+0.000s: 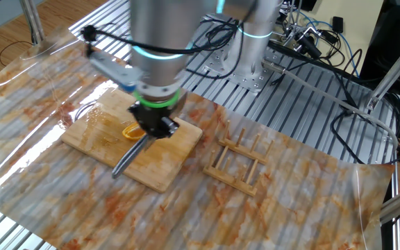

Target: Chop the orange

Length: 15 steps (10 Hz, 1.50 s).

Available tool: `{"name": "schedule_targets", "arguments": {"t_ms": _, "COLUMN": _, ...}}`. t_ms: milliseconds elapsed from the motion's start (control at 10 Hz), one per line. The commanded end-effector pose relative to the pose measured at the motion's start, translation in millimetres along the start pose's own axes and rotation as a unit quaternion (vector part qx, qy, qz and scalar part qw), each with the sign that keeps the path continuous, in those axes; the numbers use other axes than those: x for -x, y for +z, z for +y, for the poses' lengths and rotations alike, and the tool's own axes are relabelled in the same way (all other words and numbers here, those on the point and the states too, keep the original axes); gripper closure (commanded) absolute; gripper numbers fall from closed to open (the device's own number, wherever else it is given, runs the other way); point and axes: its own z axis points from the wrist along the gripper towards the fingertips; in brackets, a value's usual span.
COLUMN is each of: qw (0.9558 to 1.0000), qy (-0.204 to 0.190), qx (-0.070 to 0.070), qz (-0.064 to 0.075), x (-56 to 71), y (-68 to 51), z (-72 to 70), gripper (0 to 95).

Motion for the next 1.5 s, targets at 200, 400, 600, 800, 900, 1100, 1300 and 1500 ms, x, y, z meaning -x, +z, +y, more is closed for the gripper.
{"name": "schedule_targets", "arguments": {"t_ms": 200, "qw": 0.9999, "qy": -0.011, "qx": -0.003, "qz": -0.001, "x": 13.3, "y": 0.6, "z": -18.8, "gripper": 95.0}}
{"name": "schedule_targets", "arguments": {"t_ms": 400, "qw": 0.9999, "qy": -0.010, "qx": -0.005, "qz": -0.002, "x": 21.9, "y": 0.0, "z": -31.9, "gripper": 95.0}}
{"name": "schedule_targets", "arguments": {"t_ms": 600, "qw": 1.0000, "qy": -0.001, "qx": -0.003, "qz": -0.004, "x": 30.9, "y": -1.3, "z": -47.8, "gripper": 95.0}}
{"name": "schedule_targets", "arguments": {"t_ms": 800, "qw": 0.9999, "qy": 0.010, "qx": -0.003, "qz": -0.004, "x": 35.8, "y": -1.3, "z": -57.8, "gripper": 95.0}}
{"name": "schedule_targets", "arguments": {"t_ms": 900, "qw": 0.9998, "qy": 0.016, "qx": -0.007, "qz": -0.005, "x": 38.2, "y": -1.6, "z": -62.8, "gripper": 95.0}}
{"name": "schedule_targets", "arguments": {"t_ms": 1100, "qw": 0.9996, "qy": 0.026, "qx": -0.006, "qz": -0.005, "x": 42.1, "y": 1.1, "z": -70.5, "gripper": 95.0}}
{"name": "schedule_targets", "arguments": {"t_ms": 1300, "qw": 0.9996, "qy": 0.026, "qx": -0.004, "qz": -0.008, "x": 45.8, "y": 10.1, "z": -75.4, "gripper": 95.0}}
{"name": "schedule_targets", "arguments": {"t_ms": 1500, "qw": 0.9993, "qy": 0.037, "qx": -0.001, "qz": -0.006, "x": 47.6, "y": 14.5, "z": -77.8, "gripper": 95.0}}
